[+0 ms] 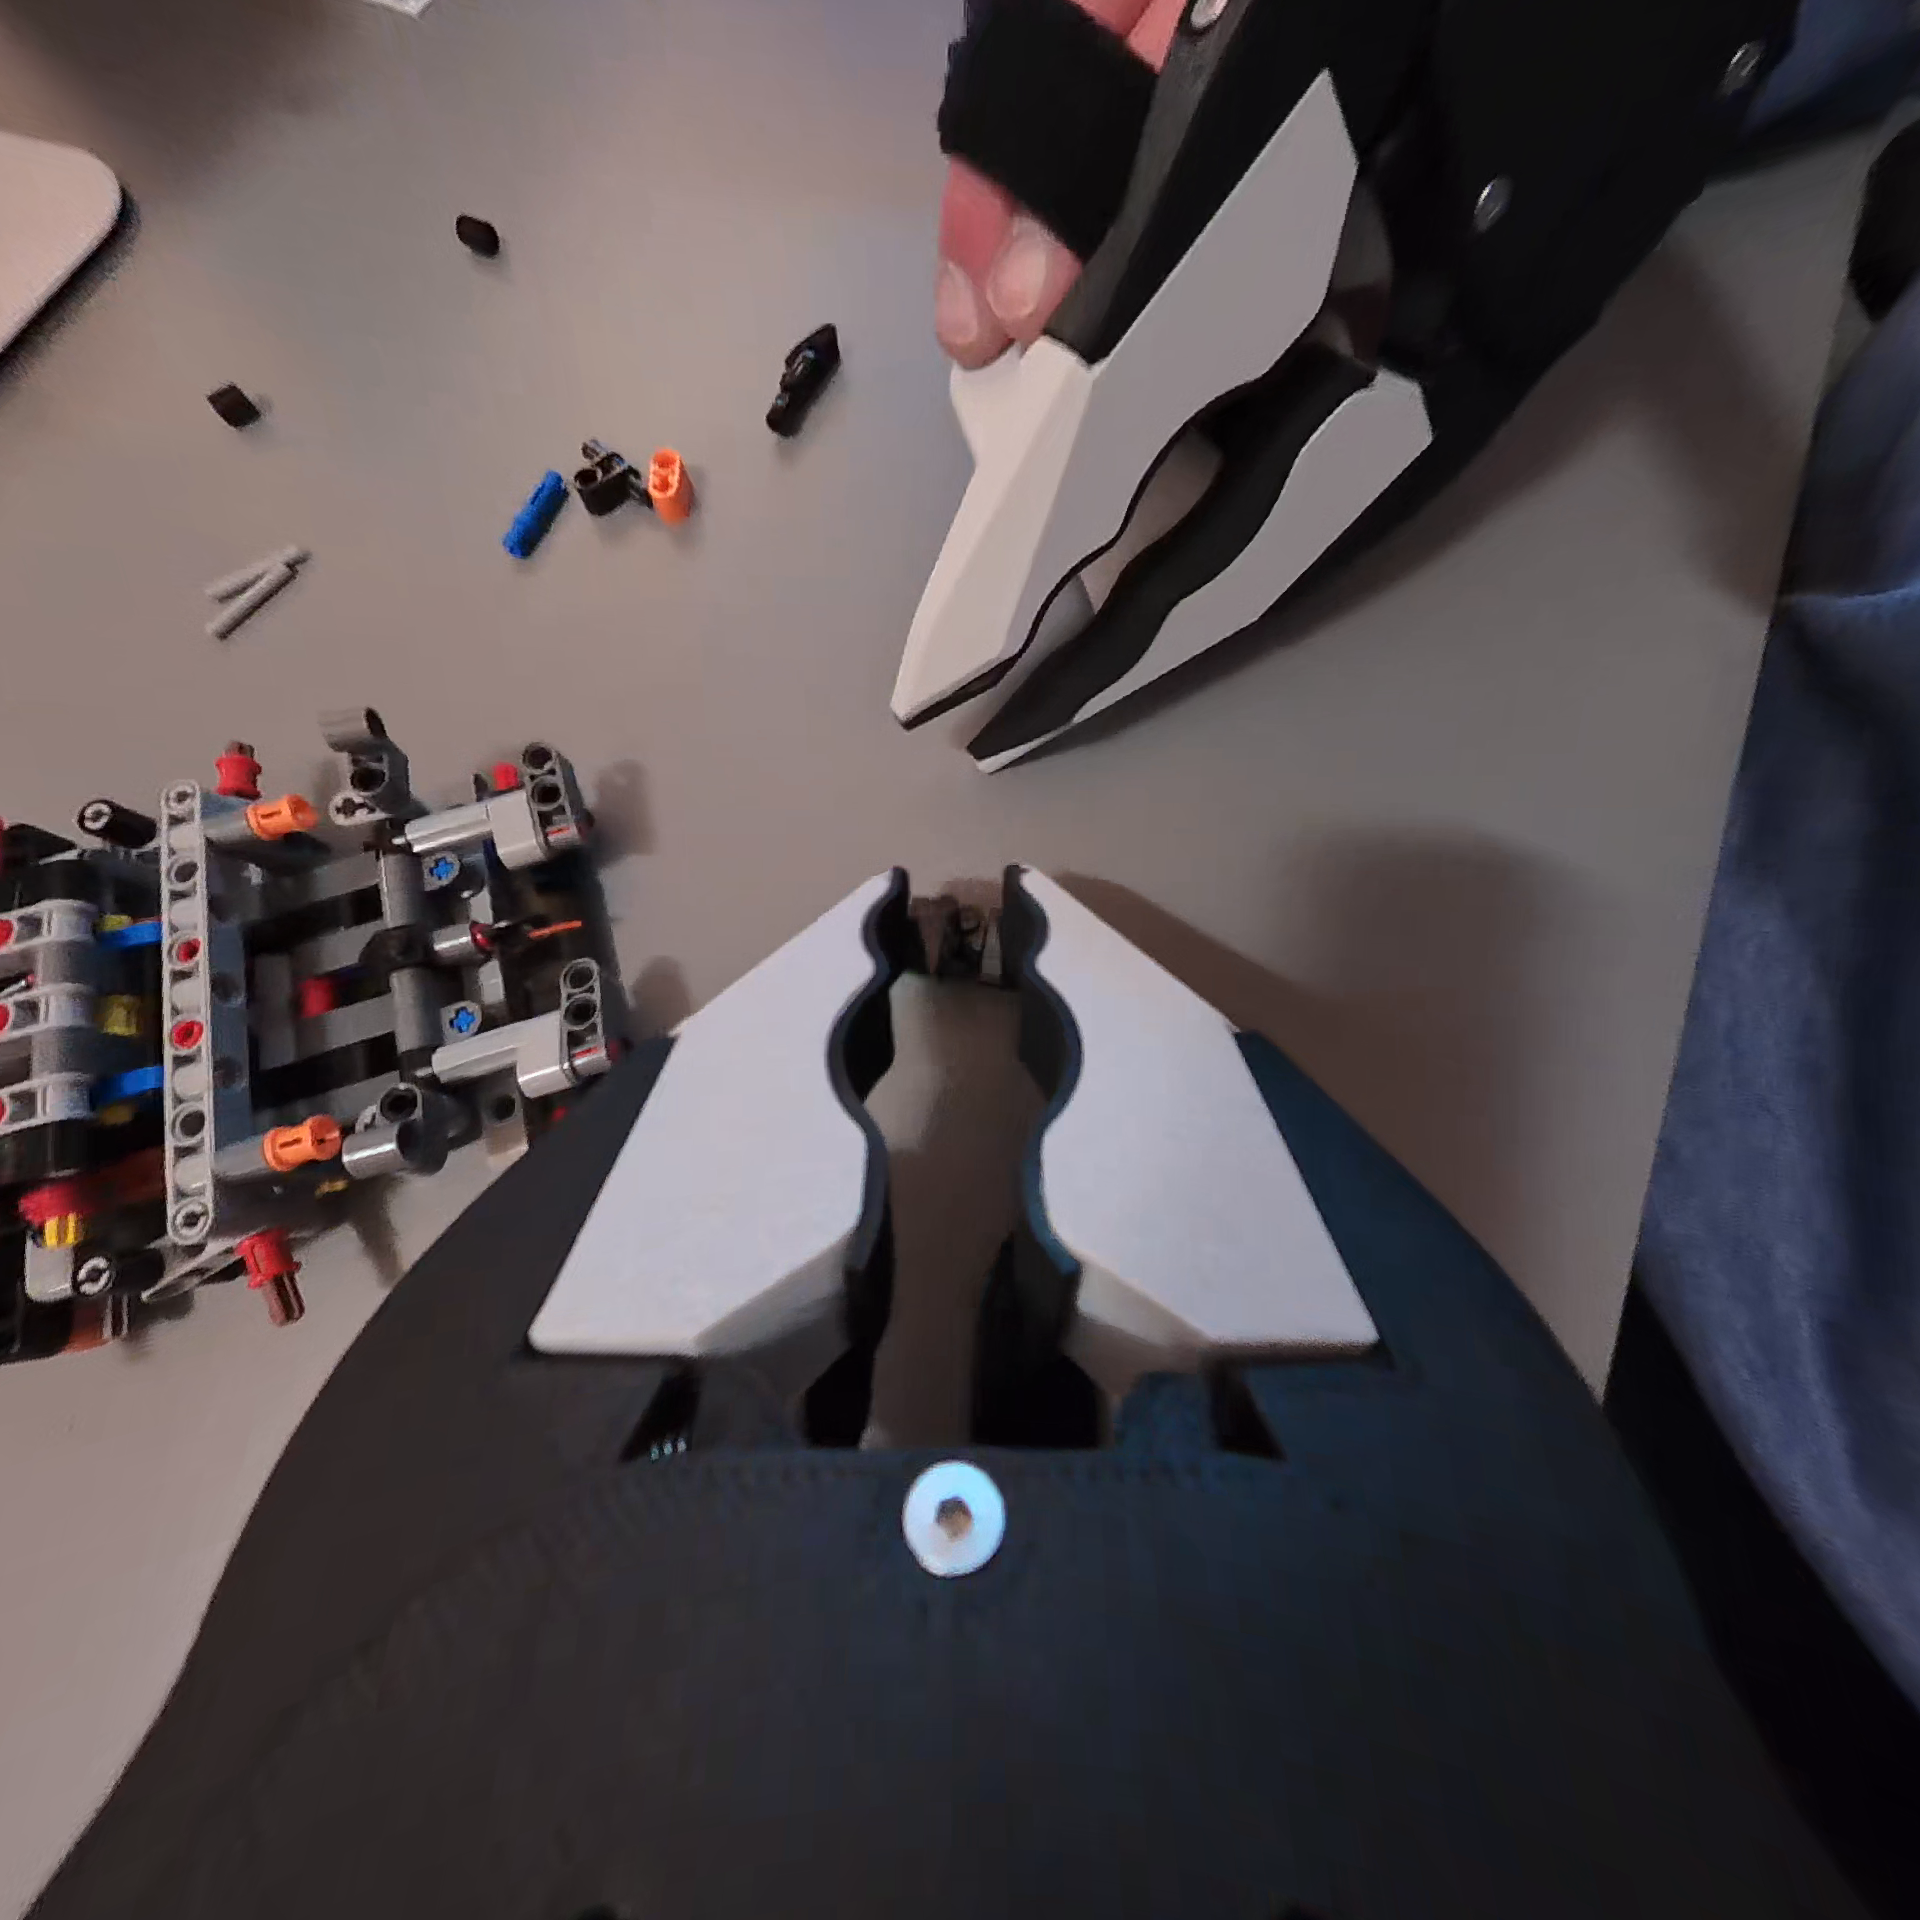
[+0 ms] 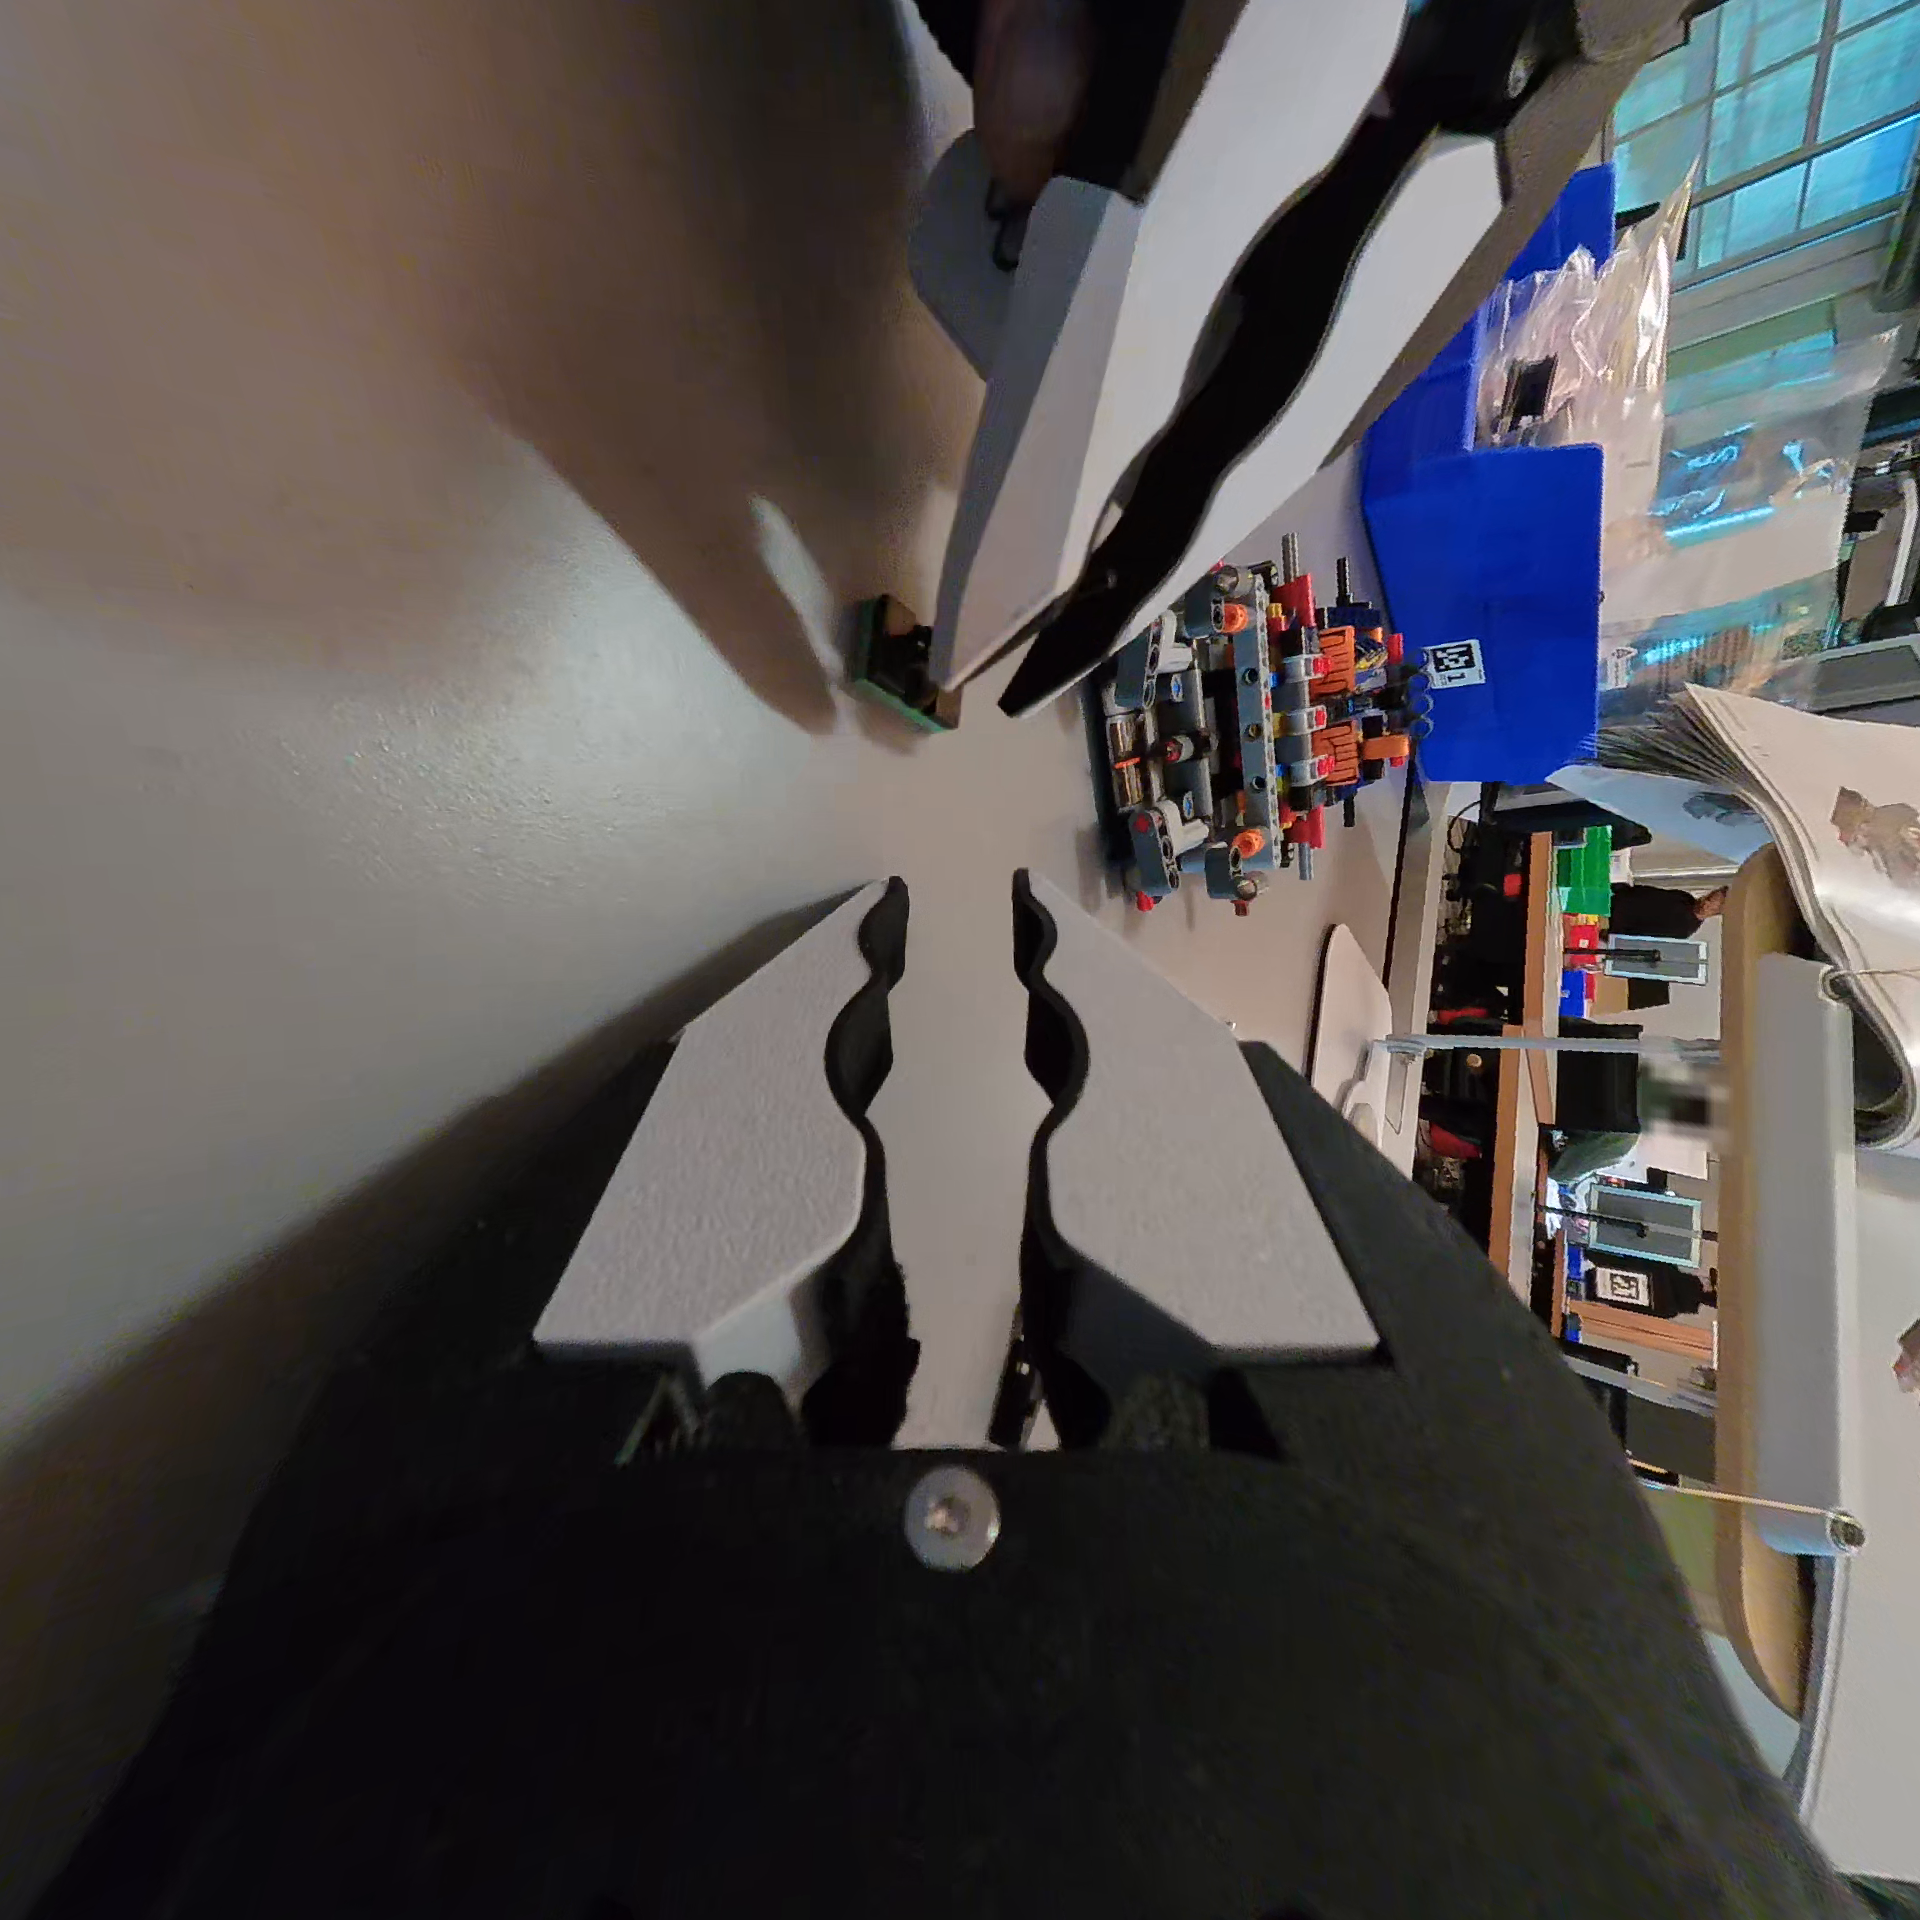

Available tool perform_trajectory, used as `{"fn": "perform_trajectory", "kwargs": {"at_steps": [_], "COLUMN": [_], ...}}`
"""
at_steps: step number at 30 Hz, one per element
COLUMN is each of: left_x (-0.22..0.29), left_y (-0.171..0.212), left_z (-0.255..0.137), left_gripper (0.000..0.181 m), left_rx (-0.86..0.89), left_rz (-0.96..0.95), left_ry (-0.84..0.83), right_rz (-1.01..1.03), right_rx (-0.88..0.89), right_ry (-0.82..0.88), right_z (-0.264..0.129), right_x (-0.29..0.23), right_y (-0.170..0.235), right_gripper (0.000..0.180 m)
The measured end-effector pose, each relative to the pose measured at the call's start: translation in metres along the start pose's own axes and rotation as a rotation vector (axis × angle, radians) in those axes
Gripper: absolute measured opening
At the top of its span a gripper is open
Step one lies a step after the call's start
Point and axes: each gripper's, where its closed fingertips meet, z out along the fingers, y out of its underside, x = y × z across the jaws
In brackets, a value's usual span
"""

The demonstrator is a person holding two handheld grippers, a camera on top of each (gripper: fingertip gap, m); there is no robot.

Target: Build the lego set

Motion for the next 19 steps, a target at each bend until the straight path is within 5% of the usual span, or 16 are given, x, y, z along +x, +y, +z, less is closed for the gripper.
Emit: {"fn": "perform_trajectory", "kwargs": {"at_steps": [8,13,19], "left_x": [-0.008,-0.058,-0.106], "left_y": [-0.016,-0.013,0.024], "left_z": [-0.046,-0.079,-0.074], "left_gripper": [0.026,0.017,0.011], "left_rx": [0.132,0.151,0.044], "left_rz": [-0.022,-0.085,-0.204], "left_ry": [-0.02,-0.227,-0.422], "right_rz": [0.017,0.022,0.028], "right_rx": [0.004,0.011,0.014], "right_ry": [-0.004,-0.009,-0.011], "right_z": [0.0,0.001,0.001], "right_x": [0.001,0.0,0.001], "right_y": [0.0,-0.001,0.0], "right_gripper": [0.019,0.018,0.019]}}
